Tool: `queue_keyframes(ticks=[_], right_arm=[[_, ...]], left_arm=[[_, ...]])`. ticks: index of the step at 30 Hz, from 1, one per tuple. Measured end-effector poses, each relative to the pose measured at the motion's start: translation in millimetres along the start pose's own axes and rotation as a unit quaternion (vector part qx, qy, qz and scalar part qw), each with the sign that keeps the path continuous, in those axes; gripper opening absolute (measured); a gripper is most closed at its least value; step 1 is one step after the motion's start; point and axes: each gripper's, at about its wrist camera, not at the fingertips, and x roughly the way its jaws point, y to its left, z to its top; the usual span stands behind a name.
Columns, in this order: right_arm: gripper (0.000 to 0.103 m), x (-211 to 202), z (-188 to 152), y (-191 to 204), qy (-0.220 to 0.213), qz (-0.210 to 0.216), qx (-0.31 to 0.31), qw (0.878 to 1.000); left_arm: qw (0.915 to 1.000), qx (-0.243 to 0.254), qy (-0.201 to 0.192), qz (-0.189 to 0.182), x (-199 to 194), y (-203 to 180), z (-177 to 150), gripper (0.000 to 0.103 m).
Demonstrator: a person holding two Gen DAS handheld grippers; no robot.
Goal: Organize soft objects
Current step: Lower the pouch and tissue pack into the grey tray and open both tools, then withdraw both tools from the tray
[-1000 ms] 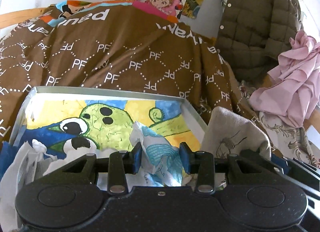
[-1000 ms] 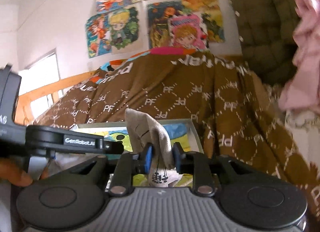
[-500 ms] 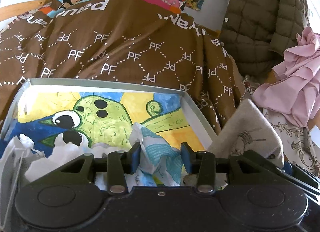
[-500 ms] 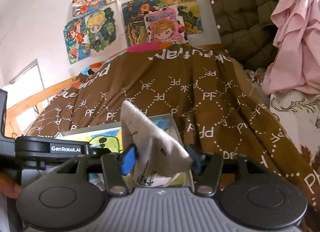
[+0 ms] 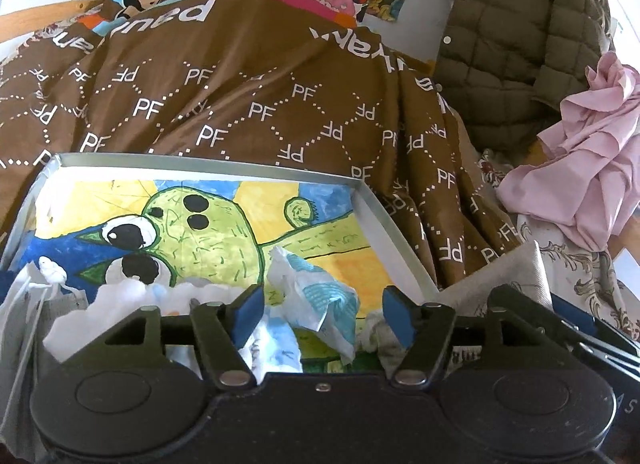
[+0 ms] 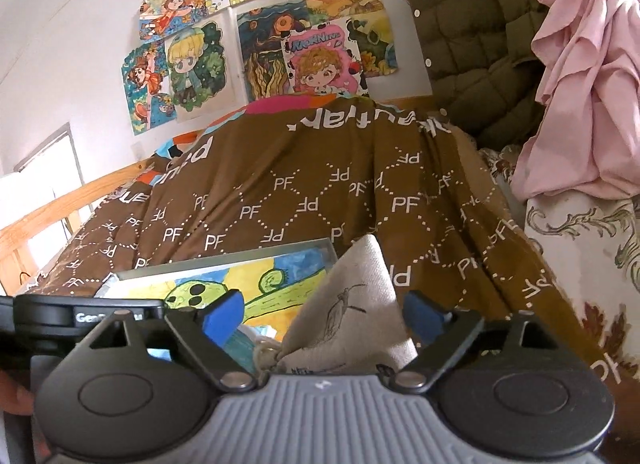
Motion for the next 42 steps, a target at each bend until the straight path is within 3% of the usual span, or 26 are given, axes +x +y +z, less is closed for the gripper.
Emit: queue_keyframes(ticks=[10, 20, 30, 42], right_arm=[[0.101, -24, 12, -4, -0.033, -0.003, 0.002, 0.999], [0.103, -84, 19, 1, -0.080, 0.013, -0.006, 0.997], [0.103, -159, 17, 30, -0.112, 0.023, -0.039, 0.993], [0.103, -224, -18, 76, -0.083, 0.038, -0.071, 0.993]], left_arm=[[0.9993, -0.013, -0.033, 0.014, -33, -4, -2, 0.091], [0.9948, -0.008, -0.098, 0.026, -105, -21, -8, 0.102], [0.9870, -0.007, -0.157, 0.031, -195, -33, -38, 0.102], [0.9800, -0.001, -0.195, 0.043, -289, -18, -105, 0.102]])
